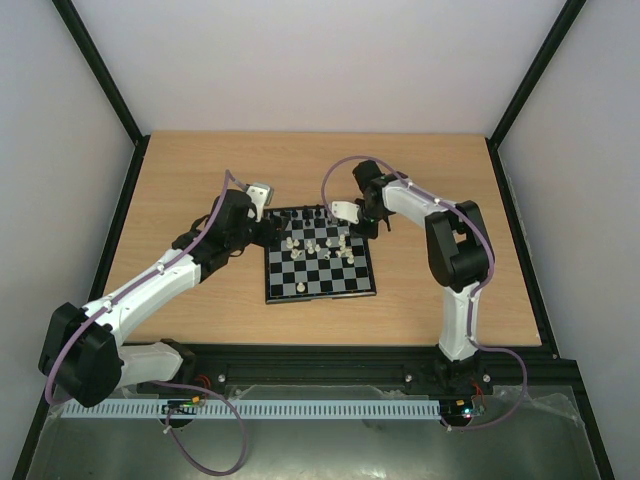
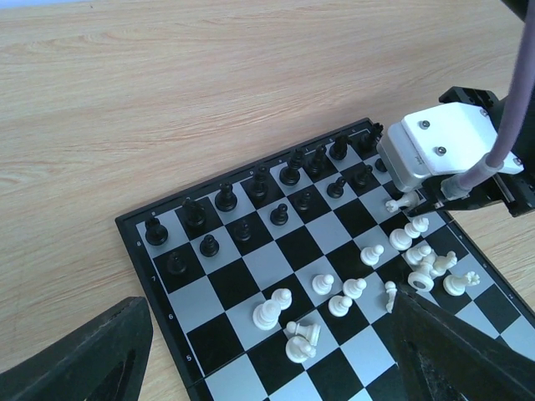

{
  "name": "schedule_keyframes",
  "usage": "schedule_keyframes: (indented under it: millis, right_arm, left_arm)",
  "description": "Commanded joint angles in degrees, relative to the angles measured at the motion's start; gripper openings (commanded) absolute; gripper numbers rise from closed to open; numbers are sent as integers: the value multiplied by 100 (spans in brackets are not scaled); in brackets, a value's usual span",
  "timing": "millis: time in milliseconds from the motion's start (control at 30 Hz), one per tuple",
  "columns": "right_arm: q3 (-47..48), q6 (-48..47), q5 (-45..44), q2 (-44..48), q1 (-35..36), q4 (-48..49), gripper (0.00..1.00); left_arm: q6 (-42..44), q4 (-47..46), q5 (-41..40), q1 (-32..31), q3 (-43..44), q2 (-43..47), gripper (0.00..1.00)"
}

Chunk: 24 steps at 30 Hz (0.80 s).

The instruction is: Set up the chess pieces on the board

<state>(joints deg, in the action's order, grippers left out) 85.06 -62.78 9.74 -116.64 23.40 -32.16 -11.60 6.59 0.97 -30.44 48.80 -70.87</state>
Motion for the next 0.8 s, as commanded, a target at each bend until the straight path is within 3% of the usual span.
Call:
schedule_keyframes:
  millis: [0,433,767]
  right_arm:
    - [222,100,-33,-210,37,-512,25]
    - [283,559,95,-248,18,-486,17]
    - [380,1727,1131,711,-491,-653,17]
  left_arm:
    - [-27,-44,35,39,69,2,80]
    - [-65,-52,98,42,69,-34,80]
    - [-601,1,610,46,189,-359,79]
